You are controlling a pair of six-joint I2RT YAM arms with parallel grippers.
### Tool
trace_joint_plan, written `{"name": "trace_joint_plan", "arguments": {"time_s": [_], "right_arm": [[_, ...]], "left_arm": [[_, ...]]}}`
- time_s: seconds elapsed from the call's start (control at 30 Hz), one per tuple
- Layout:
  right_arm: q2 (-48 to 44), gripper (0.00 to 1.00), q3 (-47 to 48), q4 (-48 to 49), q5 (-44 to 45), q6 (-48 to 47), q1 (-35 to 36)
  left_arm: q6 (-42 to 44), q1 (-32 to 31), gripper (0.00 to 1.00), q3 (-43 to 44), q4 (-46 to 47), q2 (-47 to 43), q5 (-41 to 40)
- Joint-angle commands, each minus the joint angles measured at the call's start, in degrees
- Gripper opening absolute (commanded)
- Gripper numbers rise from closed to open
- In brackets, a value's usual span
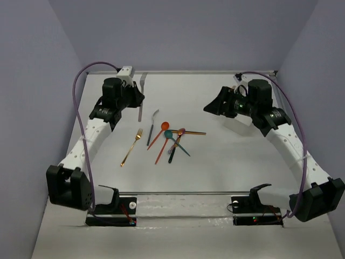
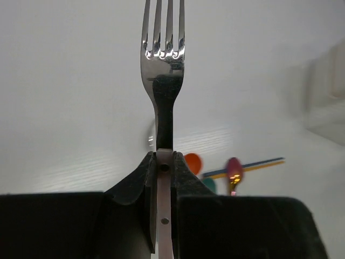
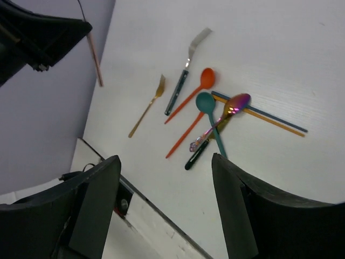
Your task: Sort the eating utensils into containers
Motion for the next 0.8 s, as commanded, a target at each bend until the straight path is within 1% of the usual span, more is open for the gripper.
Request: {"name": "trace_joint_plan", "arguments": {"time_s": [0.0, 0.03, 0.1, 0.2, 0.23, 0.4, 0.5, 0.77], "right_arm": [[2.58, 0.73, 8.22, 7.35, 0.23, 2.54, 4.41], [4.24, 0.72, 10.41, 7.53, 0.93, 2.55, 6.95], [5.74, 0.72, 12.53, 7.97, 2.68, 1.85, 9.60], [8.03, 0.72, 15.43, 8.49, 4.88, 1.58, 12.76], [8.47, 0.72, 16.05, 8.93, 5.06, 1.67, 12.77], [11.02, 0.70, 18.07, 8.85, 5.94, 1.76, 15.40], [12.07, 0.65, 18.25, 8.41, 7.17, 1.40, 17.34], [13.57, 0.65, 17.81, 6.39, 11.65, -0.44, 19.81]], "left_arm": [[-6.51, -7.96, 0.06, -3.84, 6.11, -8.17, 12.85], [-9.65, -10.50, 0.06, -6.19, 9.26, -9.31, 14.68], [-14.13, -12.54, 0.06, -9.53, 12.52, -12.30, 15.93], [-16.35, -15.61, 0.06, -11.04, 15.70, -14.41, 15.67], [-16.97, -16.84, 0.06, -11.05, 16.05, -14.51, 15.58], [-17.32, -20.89, 0.06, -10.61, 16.58, -14.60, 14.71], [-17.76, -22.73, 0.06, -10.61, 17.28, -14.34, 14.18], [-17.76, -25.02, 0.06, -10.08, 18.17, -12.75, 13.56]]}}
